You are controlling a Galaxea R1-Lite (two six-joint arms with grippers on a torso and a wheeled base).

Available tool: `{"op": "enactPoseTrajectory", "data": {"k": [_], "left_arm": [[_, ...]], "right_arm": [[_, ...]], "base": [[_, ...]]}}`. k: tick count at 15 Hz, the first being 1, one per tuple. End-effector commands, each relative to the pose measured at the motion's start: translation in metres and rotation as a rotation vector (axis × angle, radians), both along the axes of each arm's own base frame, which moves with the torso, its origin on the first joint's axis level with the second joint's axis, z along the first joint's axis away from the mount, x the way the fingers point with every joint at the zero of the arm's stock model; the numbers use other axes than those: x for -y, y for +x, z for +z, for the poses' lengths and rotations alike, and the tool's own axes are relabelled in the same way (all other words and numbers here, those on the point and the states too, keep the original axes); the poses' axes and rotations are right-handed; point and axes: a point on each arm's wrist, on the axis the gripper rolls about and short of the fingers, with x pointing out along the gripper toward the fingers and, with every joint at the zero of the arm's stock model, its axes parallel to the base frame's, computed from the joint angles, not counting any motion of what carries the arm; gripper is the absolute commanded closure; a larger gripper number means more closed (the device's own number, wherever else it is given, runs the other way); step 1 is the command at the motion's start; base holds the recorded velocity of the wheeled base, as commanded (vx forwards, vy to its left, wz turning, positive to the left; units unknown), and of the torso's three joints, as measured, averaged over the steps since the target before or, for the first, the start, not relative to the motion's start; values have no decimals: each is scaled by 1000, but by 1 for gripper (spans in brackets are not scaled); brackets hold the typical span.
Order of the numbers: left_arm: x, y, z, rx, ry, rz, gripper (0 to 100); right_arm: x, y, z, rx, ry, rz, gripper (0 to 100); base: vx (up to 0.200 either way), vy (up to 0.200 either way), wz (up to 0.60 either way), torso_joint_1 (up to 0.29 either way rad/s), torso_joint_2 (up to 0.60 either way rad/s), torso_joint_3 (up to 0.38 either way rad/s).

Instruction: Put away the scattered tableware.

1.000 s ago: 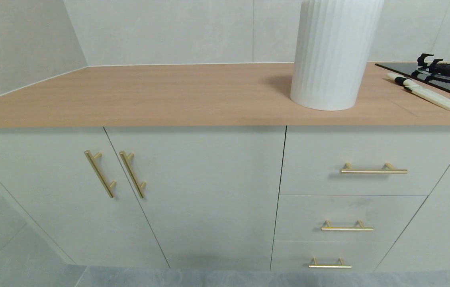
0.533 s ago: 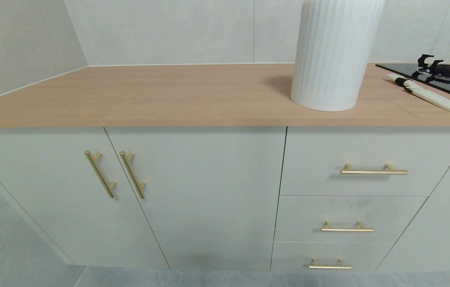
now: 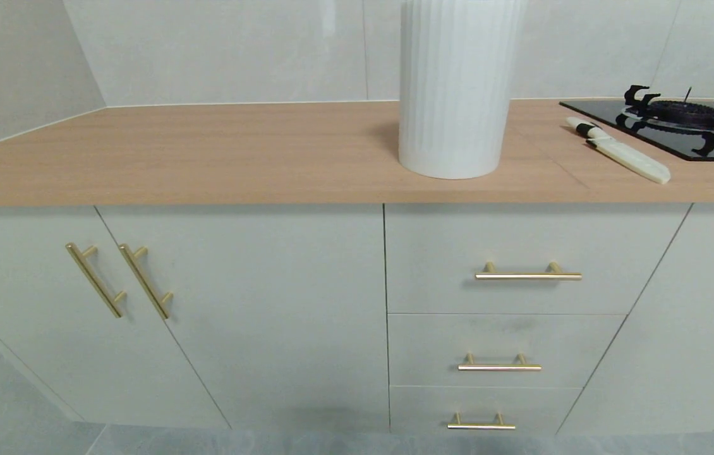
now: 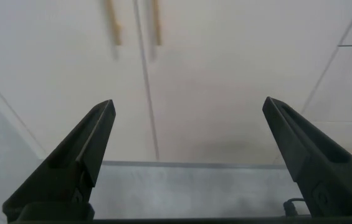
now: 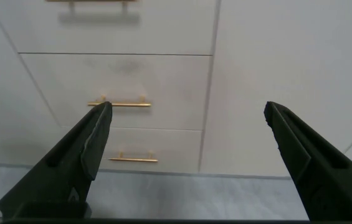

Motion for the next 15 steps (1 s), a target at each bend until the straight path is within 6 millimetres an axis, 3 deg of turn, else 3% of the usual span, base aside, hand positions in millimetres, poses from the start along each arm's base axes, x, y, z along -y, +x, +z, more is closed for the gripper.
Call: {"op": "enactPoseTrajectory", "data": {"k": [1, 2, 14, 15], "left_arm": [[0, 0, 0, 0, 0, 2, 0], [0, 0, 0, 0, 0, 2, 0], [0, 0, 0, 0, -2, 2, 0], [0, 0, 0, 0, -2, 2, 0]], "right_arm": [[0, 0, 0, -1, 0, 1, 0], [0, 0, 0, -1, 0, 1, 0], [0, 0, 0, -1, 0, 1, 0], [0, 0, 0, -1, 0, 1, 0]], "base": [[0, 0, 0, 0, 0, 0], [0, 0, -600, -7, 2, 2], [0, 0, 0, 0, 0, 0], [200, 0, 0, -12, 7, -2]]}}
